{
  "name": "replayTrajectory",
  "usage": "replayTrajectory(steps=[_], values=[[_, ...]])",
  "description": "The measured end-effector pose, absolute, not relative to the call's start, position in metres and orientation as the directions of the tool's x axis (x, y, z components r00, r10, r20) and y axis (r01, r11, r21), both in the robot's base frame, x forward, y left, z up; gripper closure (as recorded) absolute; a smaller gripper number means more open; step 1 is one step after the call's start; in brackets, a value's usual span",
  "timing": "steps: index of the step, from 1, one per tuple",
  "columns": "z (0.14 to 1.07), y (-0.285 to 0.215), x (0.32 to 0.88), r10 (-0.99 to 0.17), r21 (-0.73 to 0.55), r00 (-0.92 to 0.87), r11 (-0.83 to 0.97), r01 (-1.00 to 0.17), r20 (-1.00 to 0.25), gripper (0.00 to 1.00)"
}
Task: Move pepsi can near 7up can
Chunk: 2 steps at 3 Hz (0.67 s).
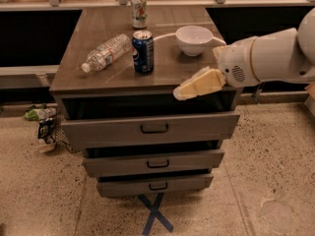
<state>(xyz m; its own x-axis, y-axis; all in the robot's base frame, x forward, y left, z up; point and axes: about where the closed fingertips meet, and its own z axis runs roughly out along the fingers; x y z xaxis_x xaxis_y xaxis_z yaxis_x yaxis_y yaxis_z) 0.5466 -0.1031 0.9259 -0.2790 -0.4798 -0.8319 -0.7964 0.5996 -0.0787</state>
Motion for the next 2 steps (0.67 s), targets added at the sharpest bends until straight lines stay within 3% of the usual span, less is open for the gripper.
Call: replayTrajectory(steps=[2], values=[[0.918, -0.057, 0.589, -0.353, -0.04, -0.235, 0.623, -0.781, -0.906, 0.0]])
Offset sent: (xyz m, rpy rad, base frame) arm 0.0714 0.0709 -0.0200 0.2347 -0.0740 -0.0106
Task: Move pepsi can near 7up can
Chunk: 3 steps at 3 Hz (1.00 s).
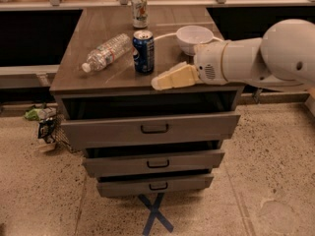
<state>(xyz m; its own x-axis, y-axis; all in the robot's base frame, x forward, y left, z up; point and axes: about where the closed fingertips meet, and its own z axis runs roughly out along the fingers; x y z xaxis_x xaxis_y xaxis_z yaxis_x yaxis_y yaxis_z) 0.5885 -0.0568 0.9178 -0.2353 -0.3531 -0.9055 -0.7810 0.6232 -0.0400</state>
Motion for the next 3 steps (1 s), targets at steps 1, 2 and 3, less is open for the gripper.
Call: replayTrajectory(steps=[1, 2, 3], values=[[0.916, -0.055, 0.591, -0.347, -0.036, -0.236, 0.624, -0.78, -0.908, 0.0], [0.91, -0.049, 0.599, -0.331, -0.049, -0.224, 0.649, -0.759, -0.917, 0.0], [0.902, -0.033, 0.621, -0.307, -0.079, -0.176, 0.667, -0.741, -0.935, 0.0]])
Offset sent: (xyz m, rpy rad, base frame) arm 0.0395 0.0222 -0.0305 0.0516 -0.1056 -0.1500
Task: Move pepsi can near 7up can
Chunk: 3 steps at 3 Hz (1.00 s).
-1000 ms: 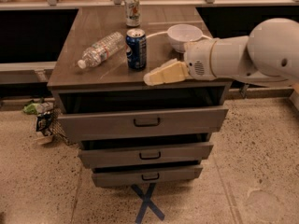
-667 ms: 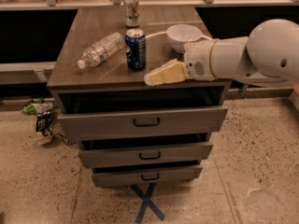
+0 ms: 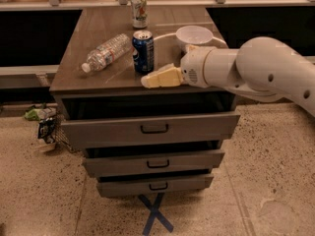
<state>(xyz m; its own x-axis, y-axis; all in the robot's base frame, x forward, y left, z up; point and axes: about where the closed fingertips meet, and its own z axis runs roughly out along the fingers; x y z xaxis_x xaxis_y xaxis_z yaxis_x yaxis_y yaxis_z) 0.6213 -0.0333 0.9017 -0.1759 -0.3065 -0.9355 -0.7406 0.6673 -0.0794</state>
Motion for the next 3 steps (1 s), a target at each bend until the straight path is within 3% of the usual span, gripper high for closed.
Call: replayTrajectory(steps=[1, 3], values=[[0.894, -0.013, 0.641, -0.28, -0.078, -0.144, 0.652, -0.754, -0.949, 0.12], [0.88, 0.016, 0.681, -0.208, -0.052, -0.112, 0.652, -0.756, -0.972, 0.18]])
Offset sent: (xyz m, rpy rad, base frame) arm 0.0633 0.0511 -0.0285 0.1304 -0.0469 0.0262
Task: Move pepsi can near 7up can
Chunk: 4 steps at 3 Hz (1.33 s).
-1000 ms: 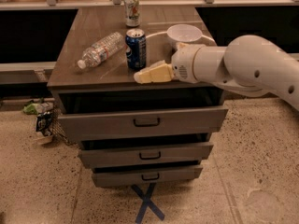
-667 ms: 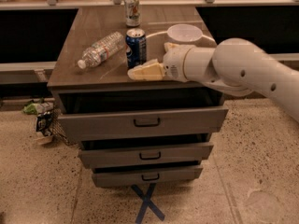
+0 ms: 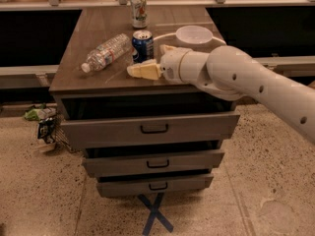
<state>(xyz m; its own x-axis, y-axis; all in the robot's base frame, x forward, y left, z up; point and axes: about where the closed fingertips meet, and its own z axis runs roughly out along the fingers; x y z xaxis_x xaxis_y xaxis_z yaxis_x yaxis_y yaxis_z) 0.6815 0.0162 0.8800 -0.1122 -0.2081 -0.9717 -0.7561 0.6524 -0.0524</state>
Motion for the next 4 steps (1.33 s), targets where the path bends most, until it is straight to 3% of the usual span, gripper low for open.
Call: replayTrajectory(steps=[1, 2, 4], values=[[0.876, 0.022, 0.704, -0.185, -0.052, -0.096, 0.663, -0.747, -0.978, 0.21], [0.876, 0.031, 0.724, -0.165, -0.054, -0.075, 0.662, -0.747, -0.984, 0.3], [0.892, 0.041, 0.755, -0.165, -0.091, -0.031, 0.679, -0.729, -0.986, 0.68]])
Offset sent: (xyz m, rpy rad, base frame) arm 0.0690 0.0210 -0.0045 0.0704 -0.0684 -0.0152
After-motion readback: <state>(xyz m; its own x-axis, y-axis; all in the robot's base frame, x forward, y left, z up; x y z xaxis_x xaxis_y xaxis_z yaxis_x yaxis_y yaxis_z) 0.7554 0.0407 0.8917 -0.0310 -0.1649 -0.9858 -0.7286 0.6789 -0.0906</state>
